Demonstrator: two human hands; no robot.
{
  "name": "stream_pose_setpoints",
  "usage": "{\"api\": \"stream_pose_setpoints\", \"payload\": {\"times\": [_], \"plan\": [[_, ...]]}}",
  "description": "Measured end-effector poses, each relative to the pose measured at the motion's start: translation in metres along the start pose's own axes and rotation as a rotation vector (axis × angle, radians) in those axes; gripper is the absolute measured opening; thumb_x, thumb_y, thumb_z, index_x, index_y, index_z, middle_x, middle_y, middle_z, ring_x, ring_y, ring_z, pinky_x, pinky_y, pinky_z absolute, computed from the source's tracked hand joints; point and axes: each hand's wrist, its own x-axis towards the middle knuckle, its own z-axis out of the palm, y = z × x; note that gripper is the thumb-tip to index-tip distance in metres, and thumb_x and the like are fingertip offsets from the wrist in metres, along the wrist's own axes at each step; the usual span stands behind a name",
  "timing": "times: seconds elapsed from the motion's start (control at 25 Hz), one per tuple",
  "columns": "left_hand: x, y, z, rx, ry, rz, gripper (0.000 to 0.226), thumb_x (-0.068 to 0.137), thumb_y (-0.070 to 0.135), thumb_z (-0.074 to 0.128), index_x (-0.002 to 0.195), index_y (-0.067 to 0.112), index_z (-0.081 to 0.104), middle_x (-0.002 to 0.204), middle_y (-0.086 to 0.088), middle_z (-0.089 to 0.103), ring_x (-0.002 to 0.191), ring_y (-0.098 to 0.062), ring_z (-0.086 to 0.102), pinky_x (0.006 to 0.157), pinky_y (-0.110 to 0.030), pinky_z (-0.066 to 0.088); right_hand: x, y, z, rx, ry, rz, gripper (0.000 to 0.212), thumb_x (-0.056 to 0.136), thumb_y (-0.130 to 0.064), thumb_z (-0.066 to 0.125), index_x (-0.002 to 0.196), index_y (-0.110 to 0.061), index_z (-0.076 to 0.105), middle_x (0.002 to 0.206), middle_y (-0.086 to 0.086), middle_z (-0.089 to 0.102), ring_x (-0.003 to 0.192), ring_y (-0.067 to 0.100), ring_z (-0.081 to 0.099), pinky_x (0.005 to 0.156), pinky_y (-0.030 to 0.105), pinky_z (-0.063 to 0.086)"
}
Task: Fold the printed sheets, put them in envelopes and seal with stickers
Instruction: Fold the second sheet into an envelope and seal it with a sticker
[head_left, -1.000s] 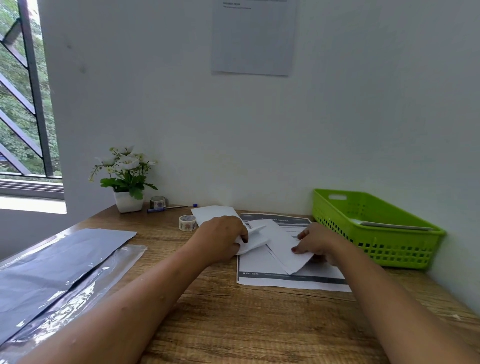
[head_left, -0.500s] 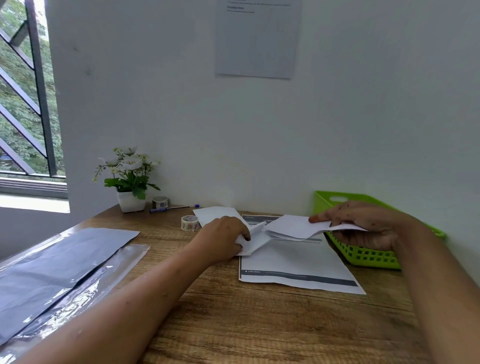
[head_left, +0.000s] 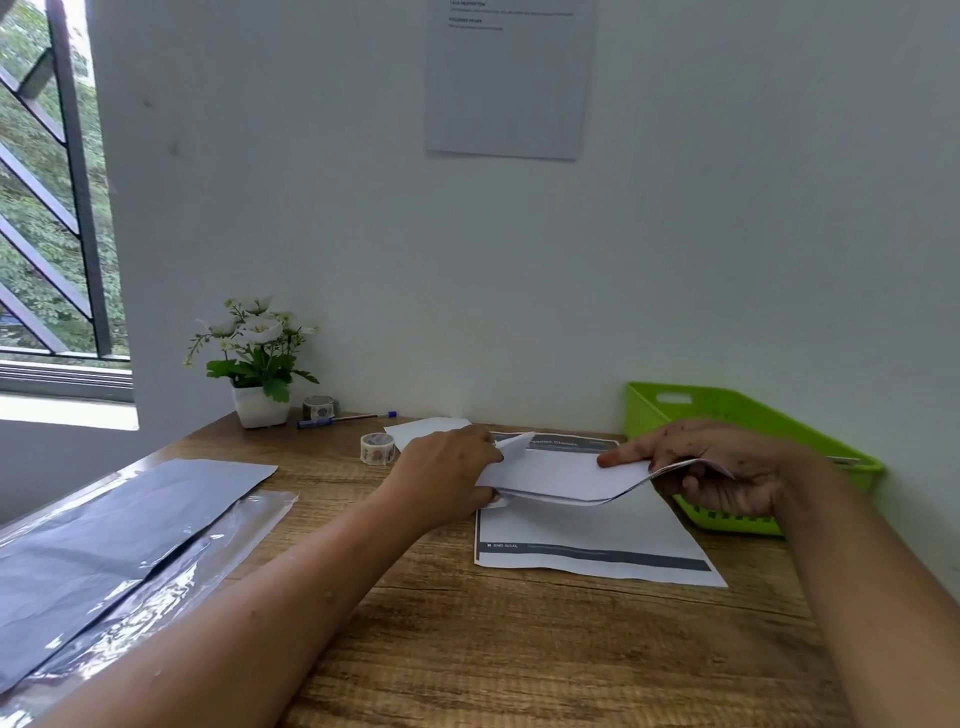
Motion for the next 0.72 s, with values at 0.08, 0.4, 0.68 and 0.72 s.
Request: {"api": "stream_pose_setpoints", "payload": {"times": [0.08, 0.4, 0.68, 0.72], "plan": [[0.001, 0.003, -0.002, 0.005, -0.013, 0.049, 0.049, 0.088, 0.043, 0.055, 0.134, 0.029, 0.049, 0.138, 0.010, 0.046, 0.121, -0.014, 0.049, 0.089, -0.032, 0.047, 0.006, 0.003, 0.002, -0.021, -0.005, 0.016, 0.040, 0.088, 0.010, 0.037, 0.103, 0.000, 0.073, 0.070, 0.006, 0.041, 0.039, 0.004, 0.040, 0.034, 0.011, 0.041], [0.001, 0.002, -0.002, 0.017, -0.057, 0.129, 0.063, 0.082, 0.057, 0.056, 0.137, 0.029, 0.046, 0.143, 0.015, 0.042, 0.129, -0.009, 0.040, 0.095, -0.030, 0.041, 0.017, 0.012, 0.012, -0.081, -0.069, 0.023, 0.040, 0.089, 0.007, 0.039, 0.106, -0.006, 0.073, 0.070, 0.005, 0.040, 0.044, 0.005, 0.038, 0.034, 0.010, 0.040], [0.000, 0.013, -0.009, 0.016, -0.122, 0.194, 0.082, 0.075, 0.074, 0.050, 0.141, 0.026, 0.042, 0.149, 0.012, 0.035, 0.134, -0.012, 0.035, 0.103, -0.038, 0.041, 0.027, 0.016, 0.027, -0.150, 0.073, -0.005, 0.031, 0.091, 0.005, 0.042, 0.104, -0.005, 0.069, 0.061, 0.005, 0.045, 0.043, 0.004, 0.038, 0.033, 0.012, 0.038], [0.000, 0.014, -0.007, -0.003, -0.103, 0.205, 0.079, 0.076, 0.073, 0.049, 0.139, 0.026, 0.044, 0.148, 0.012, 0.037, 0.133, -0.012, 0.037, 0.101, -0.037, 0.042, 0.030, 0.017, 0.035, -0.165, 0.126, -0.012, 0.023, 0.092, 0.003, 0.045, 0.100, -0.006, 0.065, 0.059, 0.005, 0.050, 0.041, 0.005, 0.040, 0.034, 0.012, 0.037]]}}
